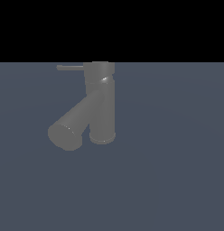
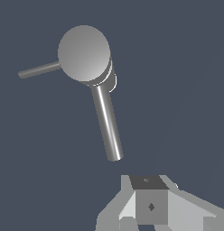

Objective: Turn on the faucet by rotating a designated handle.

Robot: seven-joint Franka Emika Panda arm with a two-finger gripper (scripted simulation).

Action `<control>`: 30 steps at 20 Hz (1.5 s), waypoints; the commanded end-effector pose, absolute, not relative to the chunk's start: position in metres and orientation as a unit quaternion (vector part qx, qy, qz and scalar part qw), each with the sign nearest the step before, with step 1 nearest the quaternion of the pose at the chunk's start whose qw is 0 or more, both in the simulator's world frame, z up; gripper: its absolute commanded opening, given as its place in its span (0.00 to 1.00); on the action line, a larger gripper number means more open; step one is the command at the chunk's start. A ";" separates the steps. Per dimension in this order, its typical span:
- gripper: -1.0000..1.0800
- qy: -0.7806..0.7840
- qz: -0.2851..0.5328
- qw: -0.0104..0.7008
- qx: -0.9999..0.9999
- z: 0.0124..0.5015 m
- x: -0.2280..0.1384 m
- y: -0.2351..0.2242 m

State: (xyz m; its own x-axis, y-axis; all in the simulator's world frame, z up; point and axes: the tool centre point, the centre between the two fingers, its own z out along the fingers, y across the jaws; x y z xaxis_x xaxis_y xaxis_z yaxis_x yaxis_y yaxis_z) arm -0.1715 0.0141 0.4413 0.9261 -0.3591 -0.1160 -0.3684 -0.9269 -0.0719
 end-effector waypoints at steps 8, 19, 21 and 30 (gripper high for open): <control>0.00 0.294 0.063 0.055 -0.952 0.422 -0.126 0.032; 0.00 0.419 0.073 0.051 -0.904 0.392 -0.077 0.056; 0.00 0.441 0.073 0.048 -0.893 0.385 -0.069 0.061; 0.00 0.538 0.070 0.035 -0.839 0.356 -0.032 0.082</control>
